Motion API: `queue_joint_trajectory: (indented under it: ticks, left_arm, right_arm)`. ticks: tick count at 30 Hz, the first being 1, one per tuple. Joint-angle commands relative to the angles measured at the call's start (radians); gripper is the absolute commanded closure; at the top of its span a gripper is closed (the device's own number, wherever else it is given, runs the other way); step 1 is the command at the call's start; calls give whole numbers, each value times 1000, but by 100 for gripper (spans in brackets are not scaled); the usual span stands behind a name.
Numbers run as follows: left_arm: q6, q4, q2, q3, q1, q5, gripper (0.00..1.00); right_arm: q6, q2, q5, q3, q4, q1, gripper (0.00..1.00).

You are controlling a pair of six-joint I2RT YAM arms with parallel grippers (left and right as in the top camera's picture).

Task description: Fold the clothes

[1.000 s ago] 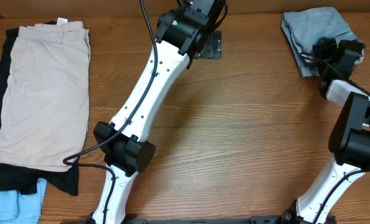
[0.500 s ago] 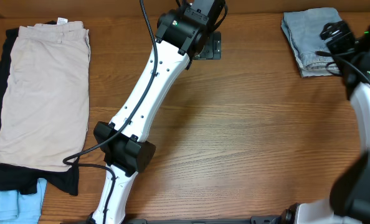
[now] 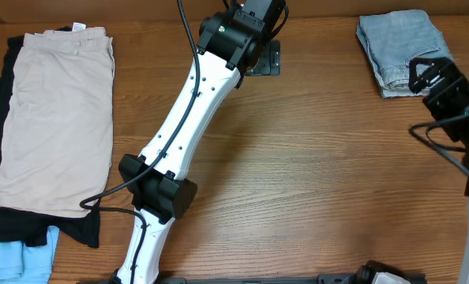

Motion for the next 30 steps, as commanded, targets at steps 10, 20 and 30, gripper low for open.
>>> queue_joint_trajectory:
  ticks: [10, 20, 30]
  left_arm:
    - [-21, 0, -8, -12, 5, -15, 0]
    - [-21, 0, -8, -12, 5, -15, 0]
    - [-21, 0, -8, -12, 5, -15, 0]
  right_arm:
    - [-16, 16, -12, 6, -84, 5, 0]
    - [-404, -175, 80, -153, 153, 262, 0]
    - [-401, -524, 132, -730, 636, 368, 0]
